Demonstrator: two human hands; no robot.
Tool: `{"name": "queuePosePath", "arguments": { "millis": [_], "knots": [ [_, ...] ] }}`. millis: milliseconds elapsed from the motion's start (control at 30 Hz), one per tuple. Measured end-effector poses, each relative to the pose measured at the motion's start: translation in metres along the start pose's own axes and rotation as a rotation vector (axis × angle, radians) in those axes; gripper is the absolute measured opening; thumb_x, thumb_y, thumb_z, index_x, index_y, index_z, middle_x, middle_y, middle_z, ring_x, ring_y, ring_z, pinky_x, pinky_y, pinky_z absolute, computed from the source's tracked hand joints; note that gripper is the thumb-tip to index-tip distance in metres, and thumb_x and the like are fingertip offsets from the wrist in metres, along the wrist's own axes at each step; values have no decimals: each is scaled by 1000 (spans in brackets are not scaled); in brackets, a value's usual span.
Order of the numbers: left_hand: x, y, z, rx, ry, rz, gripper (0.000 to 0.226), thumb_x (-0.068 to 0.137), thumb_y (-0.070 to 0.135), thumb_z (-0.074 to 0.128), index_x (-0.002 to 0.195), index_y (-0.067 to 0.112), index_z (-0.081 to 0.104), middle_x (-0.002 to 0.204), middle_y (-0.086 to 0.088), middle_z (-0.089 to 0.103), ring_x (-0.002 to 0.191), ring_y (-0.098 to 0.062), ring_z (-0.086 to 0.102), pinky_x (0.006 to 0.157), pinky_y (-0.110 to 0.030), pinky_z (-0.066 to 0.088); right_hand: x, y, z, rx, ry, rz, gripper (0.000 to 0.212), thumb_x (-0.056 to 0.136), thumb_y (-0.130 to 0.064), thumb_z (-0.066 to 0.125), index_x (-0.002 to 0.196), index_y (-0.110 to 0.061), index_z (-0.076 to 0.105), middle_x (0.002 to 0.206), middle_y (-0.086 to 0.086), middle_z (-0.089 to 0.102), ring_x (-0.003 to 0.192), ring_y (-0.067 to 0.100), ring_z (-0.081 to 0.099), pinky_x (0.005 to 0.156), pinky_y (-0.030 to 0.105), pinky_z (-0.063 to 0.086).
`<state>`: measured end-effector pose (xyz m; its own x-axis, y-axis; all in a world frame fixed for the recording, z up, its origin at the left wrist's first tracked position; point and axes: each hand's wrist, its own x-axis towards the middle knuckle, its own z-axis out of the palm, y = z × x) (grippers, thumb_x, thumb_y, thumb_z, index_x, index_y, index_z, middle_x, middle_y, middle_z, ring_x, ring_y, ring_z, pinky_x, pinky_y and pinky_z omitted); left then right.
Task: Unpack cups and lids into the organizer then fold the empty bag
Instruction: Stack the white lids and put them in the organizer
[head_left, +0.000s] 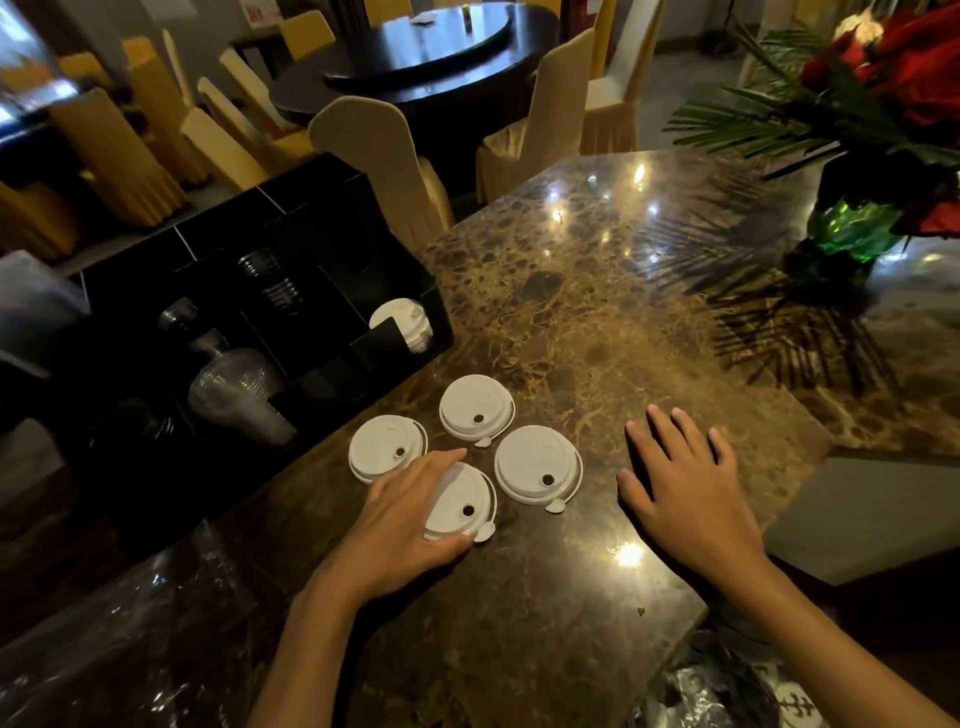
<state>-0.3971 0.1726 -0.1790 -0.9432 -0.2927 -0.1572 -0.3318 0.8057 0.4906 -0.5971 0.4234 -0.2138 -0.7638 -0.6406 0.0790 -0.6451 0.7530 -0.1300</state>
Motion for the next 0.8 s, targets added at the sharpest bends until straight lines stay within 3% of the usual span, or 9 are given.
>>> {"name": "queuePosePath", "arguments": {
  "millis": [33,100,133,200,400,533,567,733,800],
  "knots": [
    [-1,-2,-1,2,-25,6,80,78,60,64,132,74,8,130,63,0,121,35,-7,110,-35,14,0,0,0,0,-2,0,62,93,-51,32,142,-17,51,153,11,46,144,33,37,111,57,30],
    [-3,-6,1,19,-70,7,80,81,62,61,139,70,6,149,45,6,142,8,1,115,-40,13,0,1,0,2,-5,2,62,93,-51,31,142,-17,51,153,11,46,144,32,36,111,57,30],
    [-4,-7,3,46,-85,-6,81,82,62,59,142,66,6,156,34,8,147,-7,4,117,-45,14,0,1,1,5,-5,2,62,93,-51,32,142,-17,51,153,11,45,144,32,36,111,56,30],
    [-4,-7,6,95,-87,-11,85,80,63,60,147,59,6,161,22,9,149,-17,7,118,-50,17,0,1,1,7,-5,0,61,94,-51,33,142,-18,50,154,10,45,144,32,36,111,56,29],
    [4,2,1,-2,27,116,82,74,53,71,145,40,31,142,17,34,132,-2,29,113,-38,30,0,1,0,11,-9,6,60,94,-51,34,142,-19,51,154,10,45,144,31,36,112,55,29],
    [26,26,1,-123,63,190,89,76,43,74,146,49,20,144,22,29,134,3,27,108,-11,22,0,0,-1,26,-8,13,61,93,-51,34,141,-18,52,153,10,46,143,32,37,111,56,30],
    [35,35,1,-127,45,216,90,77,42,74,146,51,19,145,21,27,134,3,26,107,-10,20,0,0,-2,28,-15,15,62,93,-51,34,142,-18,52,153,10,46,144,32,37,111,56,30],
    [75,59,6,-41,-108,301,89,77,36,72,152,34,24,146,9,29,136,-11,30,115,-36,31,0,0,-3,27,-33,29,62,94,-53,33,144,-21,49,157,7,42,147,30,32,114,54,26],
    [85,60,8,17,-190,303,88,75,31,73,151,32,27,147,3,30,136,-16,31,115,-40,32,0,-1,-3,31,-33,30,61,93,-53,34,143,-21,50,156,7,43,146,30,33,114,54,27]
  ]
}}
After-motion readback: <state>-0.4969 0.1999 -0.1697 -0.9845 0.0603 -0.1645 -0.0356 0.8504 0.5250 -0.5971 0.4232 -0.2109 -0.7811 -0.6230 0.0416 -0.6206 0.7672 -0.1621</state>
